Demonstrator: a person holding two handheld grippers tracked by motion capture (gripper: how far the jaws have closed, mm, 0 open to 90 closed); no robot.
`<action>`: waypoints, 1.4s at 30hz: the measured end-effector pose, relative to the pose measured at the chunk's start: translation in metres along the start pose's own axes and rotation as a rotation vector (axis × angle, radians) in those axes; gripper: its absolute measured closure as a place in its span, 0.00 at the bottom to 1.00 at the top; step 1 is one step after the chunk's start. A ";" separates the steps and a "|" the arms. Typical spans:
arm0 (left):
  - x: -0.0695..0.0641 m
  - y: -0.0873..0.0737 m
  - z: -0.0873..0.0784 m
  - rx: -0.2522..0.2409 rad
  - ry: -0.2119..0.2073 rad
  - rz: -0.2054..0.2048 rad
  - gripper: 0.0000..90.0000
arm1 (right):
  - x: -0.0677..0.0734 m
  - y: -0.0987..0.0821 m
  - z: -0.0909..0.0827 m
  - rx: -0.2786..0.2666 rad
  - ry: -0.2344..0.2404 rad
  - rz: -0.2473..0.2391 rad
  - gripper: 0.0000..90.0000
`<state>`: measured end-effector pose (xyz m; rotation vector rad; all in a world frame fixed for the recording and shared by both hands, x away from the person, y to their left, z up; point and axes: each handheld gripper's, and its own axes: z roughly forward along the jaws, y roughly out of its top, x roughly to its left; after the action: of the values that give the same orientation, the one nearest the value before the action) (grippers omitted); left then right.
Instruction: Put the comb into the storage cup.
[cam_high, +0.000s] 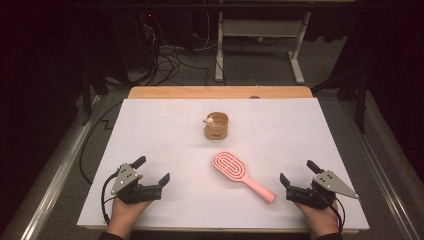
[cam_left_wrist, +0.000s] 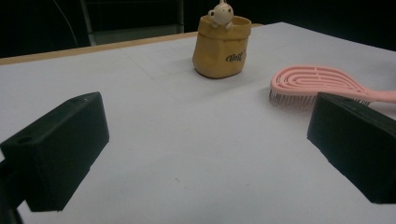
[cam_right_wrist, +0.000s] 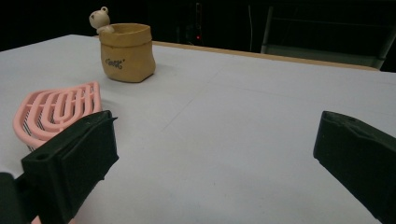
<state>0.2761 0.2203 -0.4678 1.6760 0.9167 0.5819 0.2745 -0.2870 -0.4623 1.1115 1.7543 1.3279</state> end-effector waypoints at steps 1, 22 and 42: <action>0.000 0.000 0.000 0.003 0.005 0.006 0.00 | 0.000 0.000 0.000 -0.002 -0.002 -0.002 0.00; 0.000 0.000 -0.002 -0.008 -0.005 -0.006 0.00 | 0.000 0.002 -0.004 -0.003 -0.009 -0.001 0.00; 0.000 0.001 -0.001 -0.008 -0.009 0.004 0.00 | 0.001 0.003 -0.003 0.042 -0.021 -0.026 0.01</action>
<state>0.2758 0.2204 -0.4671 1.6719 0.9034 0.5794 0.2723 -0.2864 -0.4582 1.1179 1.7831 1.2648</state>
